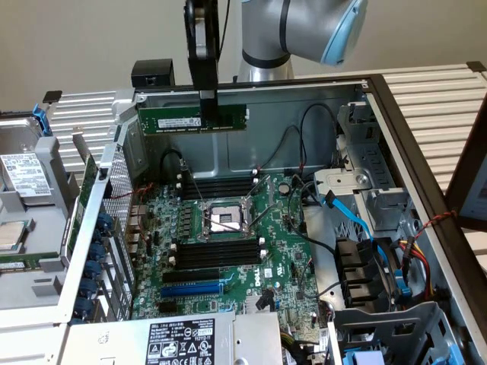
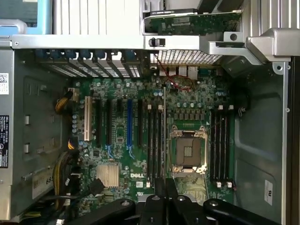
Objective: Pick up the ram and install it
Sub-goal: 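Pick up the ram and move it above insertion slot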
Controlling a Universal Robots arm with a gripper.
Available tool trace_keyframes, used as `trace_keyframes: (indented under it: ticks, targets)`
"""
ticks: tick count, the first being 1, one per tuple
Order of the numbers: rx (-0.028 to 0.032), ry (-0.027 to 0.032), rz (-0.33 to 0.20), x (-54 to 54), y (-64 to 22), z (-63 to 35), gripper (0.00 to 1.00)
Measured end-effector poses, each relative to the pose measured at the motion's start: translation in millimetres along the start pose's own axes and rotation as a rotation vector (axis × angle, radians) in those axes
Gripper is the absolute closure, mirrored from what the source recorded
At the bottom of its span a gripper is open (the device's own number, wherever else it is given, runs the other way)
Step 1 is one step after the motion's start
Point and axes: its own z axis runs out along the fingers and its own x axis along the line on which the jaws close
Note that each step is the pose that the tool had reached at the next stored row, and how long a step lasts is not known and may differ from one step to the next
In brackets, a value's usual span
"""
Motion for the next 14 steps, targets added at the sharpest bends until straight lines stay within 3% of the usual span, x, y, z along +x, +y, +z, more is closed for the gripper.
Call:
trace_keyframes:
  ticks: [3, 10, 14]
  targets:
    - [0.0108, 0.0128, 0.000, -1.4, -6.4, 1.1, 0.88]
    - [0.0118, 0.0113, 0.003, -0.2, -9.9, 13.6, 0.88]
    - [0.0114, 0.0029, 0.007, 2.2, -11.8, 20.8, 0.88]
